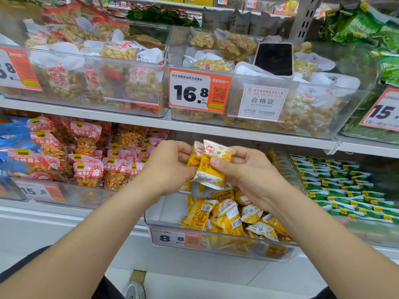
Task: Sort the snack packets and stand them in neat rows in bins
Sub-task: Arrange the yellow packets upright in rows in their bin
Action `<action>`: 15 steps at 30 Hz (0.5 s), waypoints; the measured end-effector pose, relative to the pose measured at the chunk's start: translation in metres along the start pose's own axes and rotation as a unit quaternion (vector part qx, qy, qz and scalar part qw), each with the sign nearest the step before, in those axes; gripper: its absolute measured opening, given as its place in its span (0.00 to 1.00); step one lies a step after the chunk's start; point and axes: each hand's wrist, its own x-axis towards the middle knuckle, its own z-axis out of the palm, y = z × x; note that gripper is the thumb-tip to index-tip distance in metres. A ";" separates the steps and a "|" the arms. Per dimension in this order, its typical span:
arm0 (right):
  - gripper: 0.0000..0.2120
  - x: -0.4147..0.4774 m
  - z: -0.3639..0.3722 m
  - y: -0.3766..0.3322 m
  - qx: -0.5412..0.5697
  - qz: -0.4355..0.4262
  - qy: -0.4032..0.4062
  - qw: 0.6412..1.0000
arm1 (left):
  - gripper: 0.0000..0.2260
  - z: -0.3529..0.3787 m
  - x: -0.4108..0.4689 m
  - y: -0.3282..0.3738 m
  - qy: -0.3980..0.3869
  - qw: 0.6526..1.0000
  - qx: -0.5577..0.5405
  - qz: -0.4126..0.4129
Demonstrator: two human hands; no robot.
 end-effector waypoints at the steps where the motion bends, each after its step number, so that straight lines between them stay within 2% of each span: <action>1: 0.18 0.002 -0.001 0.002 -0.076 -0.030 0.024 0.996 | 0.15 -0.002 -0.001 0.003 -0.020 1.000 -0.013 -0.006; 3: 0.17 0.005 -0.003 0.007 -0.198 -0.071 0.048 0.976 | 0.20 -0.005 -0.001 0.006 -0.054 0.998 -0.040 -0.015; 4: 0.18 0.007 -0.002 0.009 -0.214 -0.075 0.050 0.973 | 0.21 -0.007 -0.001 0.007 -0.069 0.996 -0.053 -0.016; 8: 0.25 0.009 0.004 0.010 -0.178 -0.060 -0.018 0.982 | 0.23 -0.010 -0.002 0.002 -0.110 0.993 -0.033 0.028; 10: 0.22 0.014 0.004 0.013 -0.236 -0.083 -0.052 0.967 | 0.25 -0.010 0.000 -0.003 -0.079 0.993 0.049 0.076; 12: 0.19 0.020 0.004 0.018 -0.310 -0.109 -0.050 0.943 | 0.24 -0.011 0.002 -0.007 -0.039 0.979 0.160 0.121; 15: 0.22 0.029 0.008 0.025 -0.477 -0.122 0.006 0.870 | 0.20 -0.016 0.010 -0.017 0.017 0.930 0.329 0.165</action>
